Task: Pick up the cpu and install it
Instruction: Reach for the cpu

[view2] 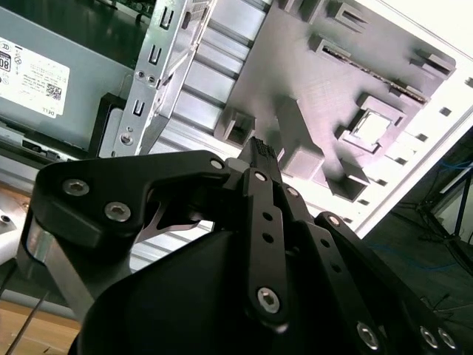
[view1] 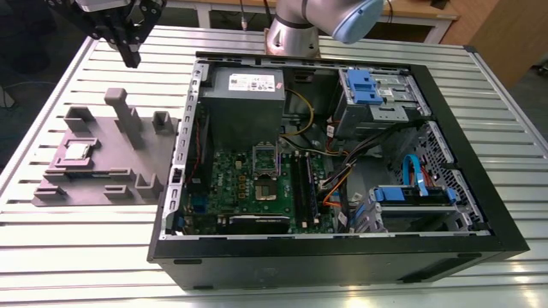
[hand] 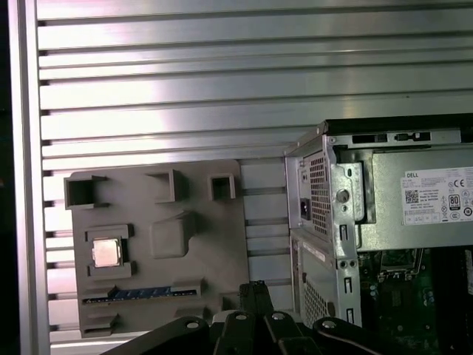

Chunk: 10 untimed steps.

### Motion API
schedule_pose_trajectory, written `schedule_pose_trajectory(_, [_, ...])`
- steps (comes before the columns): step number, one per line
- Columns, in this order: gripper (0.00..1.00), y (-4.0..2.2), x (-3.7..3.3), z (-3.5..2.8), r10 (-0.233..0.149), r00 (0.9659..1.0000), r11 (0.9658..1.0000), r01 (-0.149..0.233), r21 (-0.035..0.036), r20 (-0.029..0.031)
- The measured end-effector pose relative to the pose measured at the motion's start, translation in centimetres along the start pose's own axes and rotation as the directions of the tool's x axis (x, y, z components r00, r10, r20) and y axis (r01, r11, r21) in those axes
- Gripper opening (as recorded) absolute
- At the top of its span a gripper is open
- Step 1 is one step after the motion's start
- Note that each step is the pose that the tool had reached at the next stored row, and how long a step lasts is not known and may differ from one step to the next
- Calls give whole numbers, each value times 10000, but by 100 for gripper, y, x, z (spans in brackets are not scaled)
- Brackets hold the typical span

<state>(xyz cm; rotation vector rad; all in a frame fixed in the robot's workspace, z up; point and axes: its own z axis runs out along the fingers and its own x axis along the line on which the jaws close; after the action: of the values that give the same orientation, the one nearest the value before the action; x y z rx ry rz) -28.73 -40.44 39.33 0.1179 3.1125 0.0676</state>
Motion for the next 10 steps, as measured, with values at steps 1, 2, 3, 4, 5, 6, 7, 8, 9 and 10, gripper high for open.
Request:
schedule_pose_trajectory(1, [11,0,0,0,-1,10000,10000,1,-1,0])
schedule_pose_trajectory(2, [11,0,1,0,-1,10000,10000,1,0,0])
schedule_pose_trajectory(3, [11,0,1,0,0,10000,10000,0,0,0])
schedule_pose_trajectory(4, [11,0,2,0,0,10000,10000,0,-1,0])
schedule_pose_trajectory(5, [11,0,2,0,0,10000,10000,0,0,0])
schedule_pose_trajectory(6, [11,0,3,0,0,10000,10000,0,-1,0])
schedule_pose_trajectory(7, [11,0,3,0,0,10000,10000,0,0,0])
schedule_pose_trajectory(8, [11,0,3,0,1,10000,10000,-1,0,1])
schedule_pose_trajectory(9, [11,0,4,0,1,10000,10000,-1,0,0])
schedule_pose_trajectory(10, [11,-1,6,0,0,10000,10000,0,0,0])
